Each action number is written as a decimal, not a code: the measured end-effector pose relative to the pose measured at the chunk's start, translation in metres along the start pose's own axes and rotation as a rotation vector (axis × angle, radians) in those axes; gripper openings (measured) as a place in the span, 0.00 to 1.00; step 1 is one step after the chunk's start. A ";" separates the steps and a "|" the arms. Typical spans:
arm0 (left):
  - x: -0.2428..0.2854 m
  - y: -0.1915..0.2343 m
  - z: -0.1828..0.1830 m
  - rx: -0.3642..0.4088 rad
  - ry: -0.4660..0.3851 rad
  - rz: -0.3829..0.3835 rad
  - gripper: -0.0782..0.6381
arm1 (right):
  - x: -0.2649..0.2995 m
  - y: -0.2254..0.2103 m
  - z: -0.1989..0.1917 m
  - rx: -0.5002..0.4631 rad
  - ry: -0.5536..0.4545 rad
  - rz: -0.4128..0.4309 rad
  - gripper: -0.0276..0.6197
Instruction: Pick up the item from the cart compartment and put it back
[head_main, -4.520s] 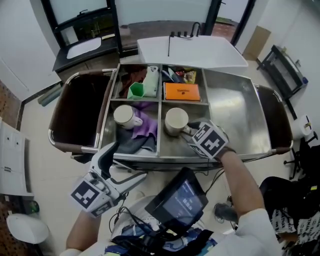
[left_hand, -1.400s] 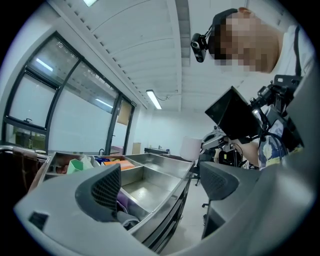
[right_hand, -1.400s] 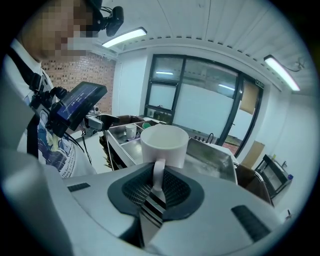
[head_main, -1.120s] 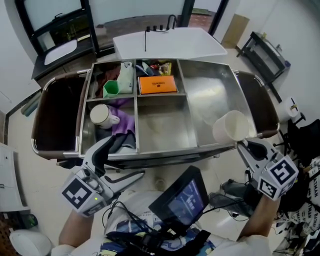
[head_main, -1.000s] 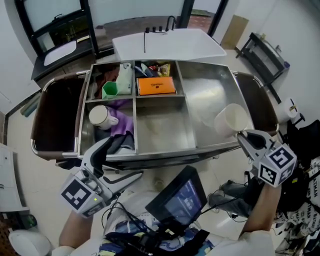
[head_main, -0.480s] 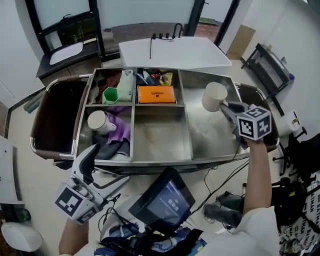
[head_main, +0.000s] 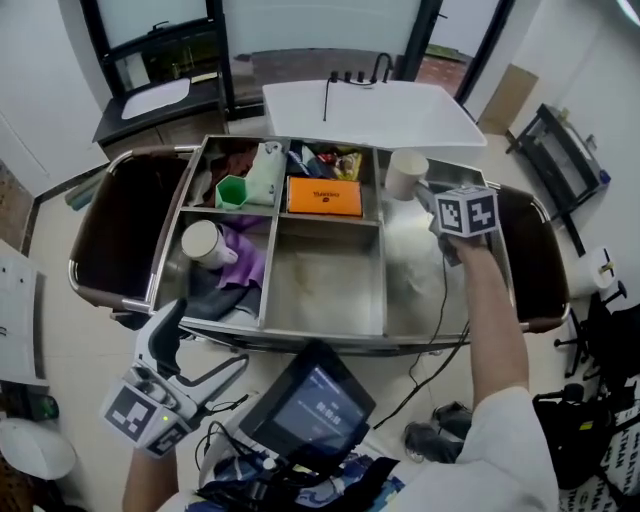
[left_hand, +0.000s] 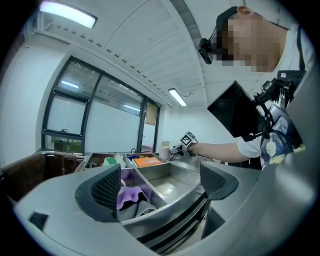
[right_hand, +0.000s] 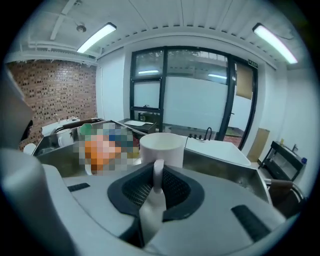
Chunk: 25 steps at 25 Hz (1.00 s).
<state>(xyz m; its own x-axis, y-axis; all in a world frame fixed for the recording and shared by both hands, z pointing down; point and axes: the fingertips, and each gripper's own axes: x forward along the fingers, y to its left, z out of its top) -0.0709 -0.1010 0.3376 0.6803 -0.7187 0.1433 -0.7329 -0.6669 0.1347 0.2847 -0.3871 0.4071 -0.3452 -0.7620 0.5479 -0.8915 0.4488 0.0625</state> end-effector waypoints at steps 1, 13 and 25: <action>-0.001 0.000 -0.001 -0.001 0.003 0.009 0.76 | 0.009 -0.004 -0.003 0.016 0.000 -0.005 0.11; -0.003 -0.005 -0.004 0.002 0.020 0.046 0.76 | 0.060 -0.022 -0.024 0.117 -0.036 -0.027 0.11; -0.006 -0.006 -0.005 -0.011 0.018 0.045 0.76 | 0.063 -0.019 -0.033 0.134 -0.029 -0.063 0.14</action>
<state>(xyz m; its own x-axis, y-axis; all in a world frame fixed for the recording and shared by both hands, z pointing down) -0.0712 -0.0918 0.3404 0.6470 -0.7440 0.1668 -0.7625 -0.6320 0.1384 0.2897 -0.4277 0.4680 -0.2939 -0.8005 0.5223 -0.9422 0.3347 -0.0171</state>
